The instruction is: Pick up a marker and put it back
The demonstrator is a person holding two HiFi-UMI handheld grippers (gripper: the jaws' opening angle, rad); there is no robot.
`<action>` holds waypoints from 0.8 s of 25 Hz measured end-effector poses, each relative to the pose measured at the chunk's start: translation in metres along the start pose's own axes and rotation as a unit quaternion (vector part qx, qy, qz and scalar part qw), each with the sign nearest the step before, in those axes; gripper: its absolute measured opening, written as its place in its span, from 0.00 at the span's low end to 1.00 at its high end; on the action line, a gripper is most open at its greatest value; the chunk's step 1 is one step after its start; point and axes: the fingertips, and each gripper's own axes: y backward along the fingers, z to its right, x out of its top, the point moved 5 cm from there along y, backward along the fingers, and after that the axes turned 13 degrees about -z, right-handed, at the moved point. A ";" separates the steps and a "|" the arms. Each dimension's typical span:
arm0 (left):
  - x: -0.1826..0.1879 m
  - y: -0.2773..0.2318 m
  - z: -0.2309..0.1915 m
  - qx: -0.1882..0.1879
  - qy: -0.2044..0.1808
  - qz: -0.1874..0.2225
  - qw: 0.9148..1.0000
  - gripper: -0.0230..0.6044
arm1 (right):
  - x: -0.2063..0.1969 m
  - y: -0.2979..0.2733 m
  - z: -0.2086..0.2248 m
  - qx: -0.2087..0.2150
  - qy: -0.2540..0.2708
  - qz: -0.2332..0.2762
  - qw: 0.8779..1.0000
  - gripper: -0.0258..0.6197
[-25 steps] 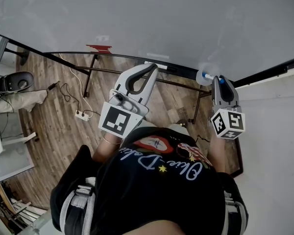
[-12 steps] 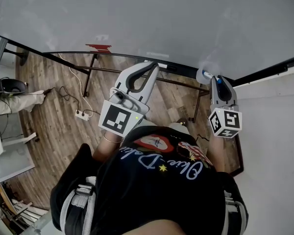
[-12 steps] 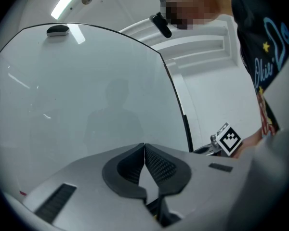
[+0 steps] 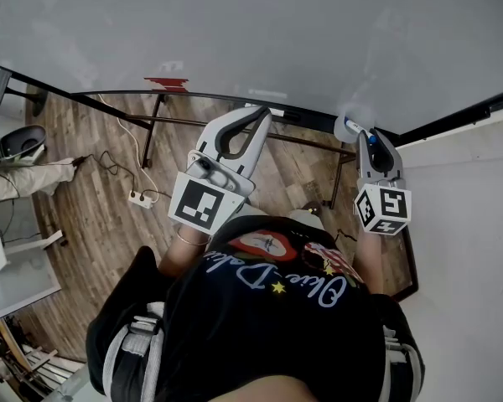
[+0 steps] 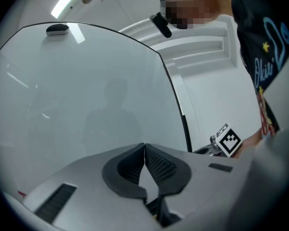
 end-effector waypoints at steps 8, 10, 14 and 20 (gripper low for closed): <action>-0.002 0.000 0.000 -0.001 0.001 -0.001 1.000 0.04 | 0.004 0.006 0.000 -0.004 -0.003 0.012 1.000 0.22; -0.002 0.000 0.000 -0.004 0.001 -0.001 1.000 0.04 | 0.007 0.009 0.001 -0.007 -0.004 0.017 1.000 0.22; -0.002 -0.003 0.001 -0.010 0.002 -0.001 1.000 0.04 | 0.011 0.014 0.003 -0.013 -0.008 0.022 1.000 0.22; -0.003 -0.007 0.004 -0.023 0.001 0.002 1.000 0.04 | 0.024 0.031 0.003 -0.019 -0.020 0.052 0.998 0.22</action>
